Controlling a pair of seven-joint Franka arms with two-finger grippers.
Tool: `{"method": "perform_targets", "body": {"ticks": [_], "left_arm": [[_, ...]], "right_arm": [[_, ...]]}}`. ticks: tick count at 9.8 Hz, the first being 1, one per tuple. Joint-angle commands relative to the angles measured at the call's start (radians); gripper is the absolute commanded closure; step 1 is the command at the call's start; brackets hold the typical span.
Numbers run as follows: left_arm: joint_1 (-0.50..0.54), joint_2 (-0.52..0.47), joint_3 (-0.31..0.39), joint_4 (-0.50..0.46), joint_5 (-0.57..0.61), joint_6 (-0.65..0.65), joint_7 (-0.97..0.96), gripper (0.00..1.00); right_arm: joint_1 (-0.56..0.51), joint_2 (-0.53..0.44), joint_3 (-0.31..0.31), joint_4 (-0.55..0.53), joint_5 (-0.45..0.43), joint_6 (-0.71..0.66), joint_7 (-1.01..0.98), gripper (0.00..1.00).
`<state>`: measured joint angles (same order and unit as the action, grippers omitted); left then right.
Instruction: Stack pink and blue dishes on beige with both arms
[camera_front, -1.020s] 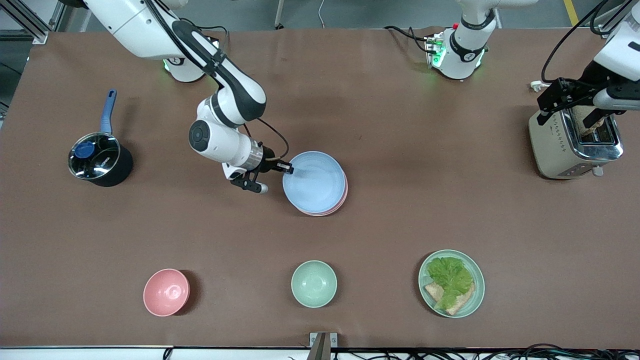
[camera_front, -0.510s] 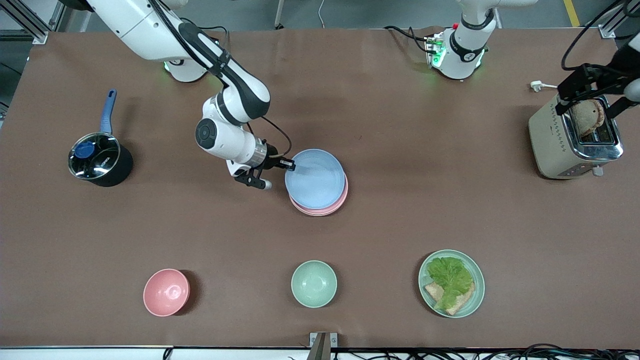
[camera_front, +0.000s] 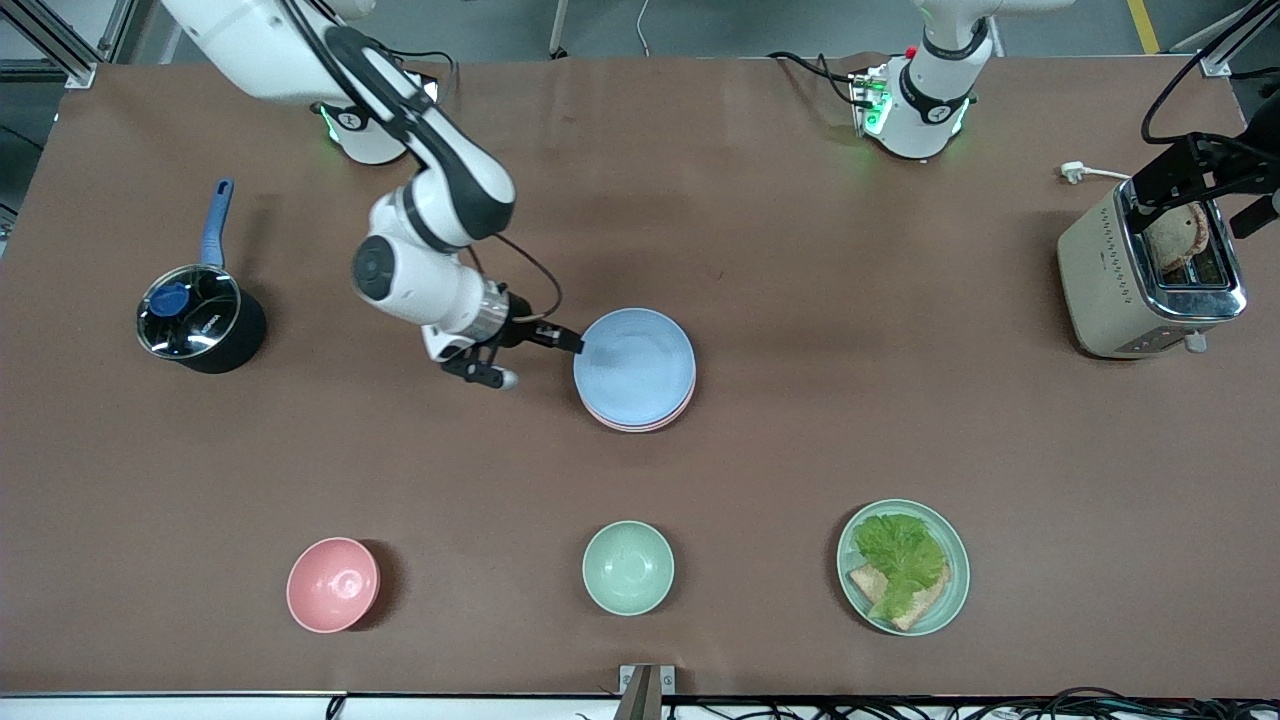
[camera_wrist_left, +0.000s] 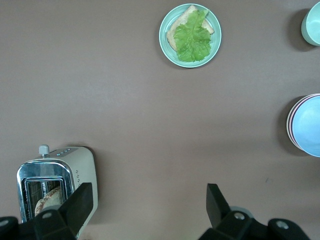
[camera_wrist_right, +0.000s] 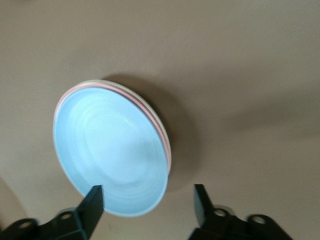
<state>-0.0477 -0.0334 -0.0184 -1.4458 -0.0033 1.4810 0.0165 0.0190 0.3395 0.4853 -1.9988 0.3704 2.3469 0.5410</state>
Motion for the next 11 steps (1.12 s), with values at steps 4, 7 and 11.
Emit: {"method": "perform_targets", "body": {"ticks": [4,7,11], "left_arm": [[0.017,0.020,-0.020,-0.028,0.003,0.009,-0.021,0.00],[0.015,0.013,-0.015,-0.036,-0.009,0.007,-0.070,0.00],[0.015,0.013,-0.017,-0.035,-0.009,0.012,-0.070,0.00]], "right_arm": [[-0.027,-0.168,-0.273,0.449,-0.408,-0.723,-0.057,0.00],[-0.027,-0.302,-0.472,0.468,-0.404,-0.773,-0.305,0.00],[-0.114,-0.343,-0.513,0.551,-0.392,-0.905,-0.447,0.00]]}}
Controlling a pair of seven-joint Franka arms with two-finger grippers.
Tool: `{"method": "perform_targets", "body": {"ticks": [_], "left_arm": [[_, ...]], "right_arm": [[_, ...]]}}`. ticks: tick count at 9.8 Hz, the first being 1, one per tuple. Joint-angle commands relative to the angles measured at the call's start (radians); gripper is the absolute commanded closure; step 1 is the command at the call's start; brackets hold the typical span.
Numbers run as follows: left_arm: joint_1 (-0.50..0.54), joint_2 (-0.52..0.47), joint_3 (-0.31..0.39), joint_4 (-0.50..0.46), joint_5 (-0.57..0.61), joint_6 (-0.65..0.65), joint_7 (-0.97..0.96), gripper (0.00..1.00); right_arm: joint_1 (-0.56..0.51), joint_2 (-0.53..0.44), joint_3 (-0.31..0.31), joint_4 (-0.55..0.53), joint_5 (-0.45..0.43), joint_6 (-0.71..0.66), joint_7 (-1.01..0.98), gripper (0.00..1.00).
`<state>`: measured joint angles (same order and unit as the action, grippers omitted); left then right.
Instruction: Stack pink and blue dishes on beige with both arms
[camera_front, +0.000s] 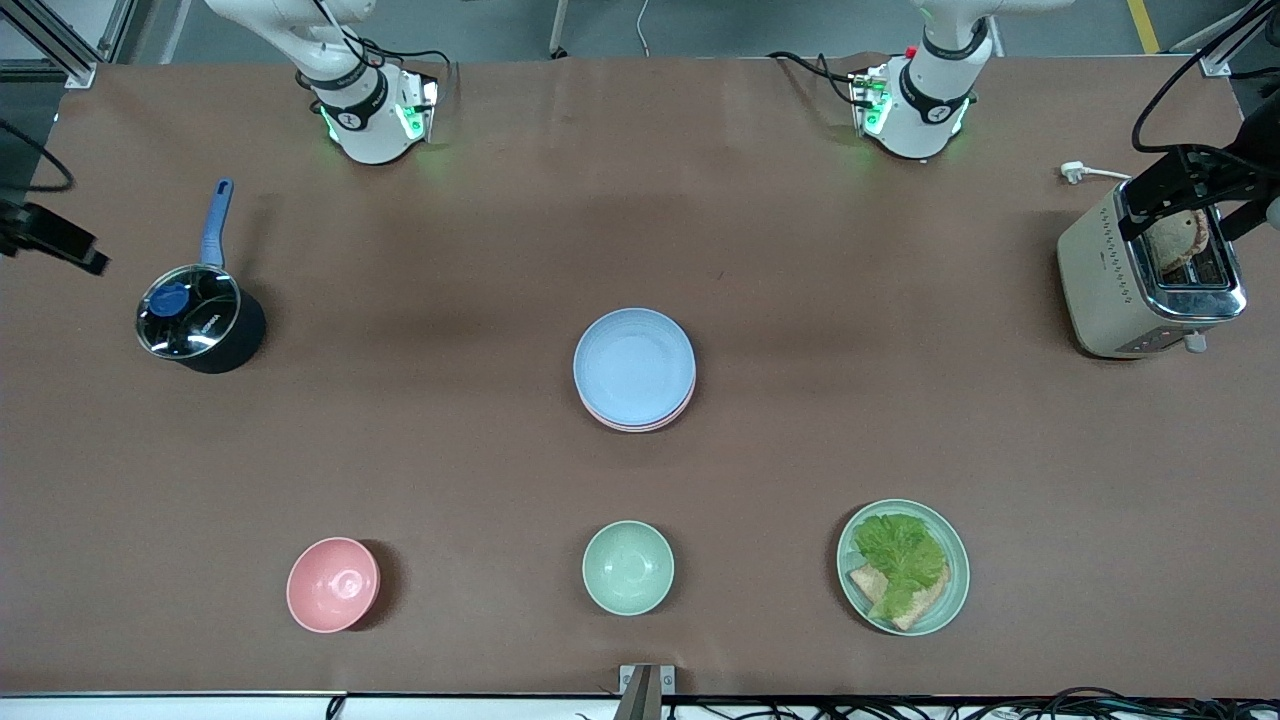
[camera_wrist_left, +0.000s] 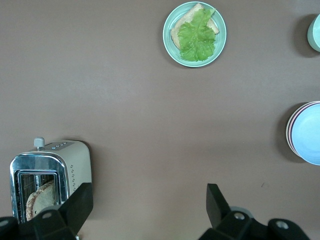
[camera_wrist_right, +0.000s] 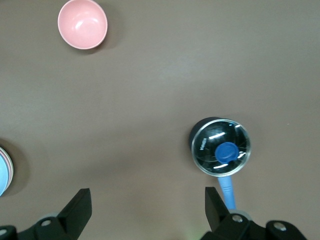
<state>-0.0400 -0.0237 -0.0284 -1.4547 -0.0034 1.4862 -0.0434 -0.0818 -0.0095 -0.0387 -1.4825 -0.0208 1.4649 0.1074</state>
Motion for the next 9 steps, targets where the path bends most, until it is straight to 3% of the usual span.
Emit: {"method": "perform_targets", "body": {"ticks": [1,9], "left_arm": [[0.008,0.004,-0.007,-0.027,-0.007,0.008,-0.009,0.00],[0.006,0.004,-0.007,-0.027,-0.003,0.006,-0.010,0.00]], "right_arm": [[-0.004,0.006,0.010,0.034,0.001,-0.017,-0.005,0.00],[0.004,0.005,0.008,0.028,0.027,-0.012,-0.003,0.00]]}}
